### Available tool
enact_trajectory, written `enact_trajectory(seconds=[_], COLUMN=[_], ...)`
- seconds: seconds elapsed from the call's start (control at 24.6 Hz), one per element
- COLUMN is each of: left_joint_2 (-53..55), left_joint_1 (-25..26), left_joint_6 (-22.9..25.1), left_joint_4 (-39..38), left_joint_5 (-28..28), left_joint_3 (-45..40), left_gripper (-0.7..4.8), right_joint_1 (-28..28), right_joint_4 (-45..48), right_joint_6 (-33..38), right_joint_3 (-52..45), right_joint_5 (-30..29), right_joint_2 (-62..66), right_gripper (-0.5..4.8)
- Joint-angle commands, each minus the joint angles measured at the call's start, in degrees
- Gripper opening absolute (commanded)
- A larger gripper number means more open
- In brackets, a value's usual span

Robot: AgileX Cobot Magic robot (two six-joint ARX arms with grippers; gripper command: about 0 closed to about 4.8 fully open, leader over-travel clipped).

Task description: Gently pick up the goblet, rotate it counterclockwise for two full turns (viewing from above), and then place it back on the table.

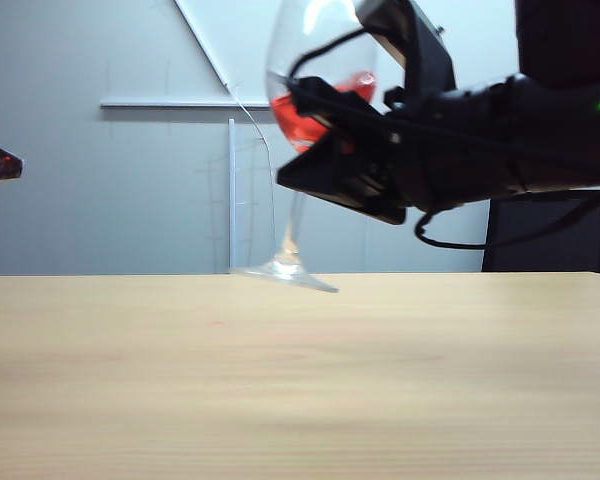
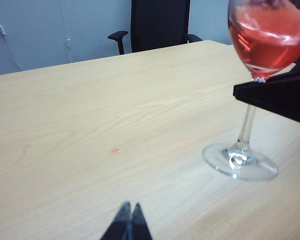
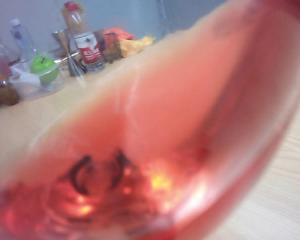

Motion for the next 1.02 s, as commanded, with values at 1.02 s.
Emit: enact_trajectory(seconds=[1.02], left_joint_2=[-2.23], left_joint_1=[-0.07], left_joint_6=[0.02], left_joint_4=[0.79], left_joint_5=[0.04], left_joint_3=[0.15], left_gripper=[-0.05], right_joint_1=[-5.38], right_joint_4=[3.58], right_joint_6=[-10.99], right_joint_3=[13.03], right_joint_5=[-0.04], right_joint_2=[18.71], right_gripper=[-0.02])
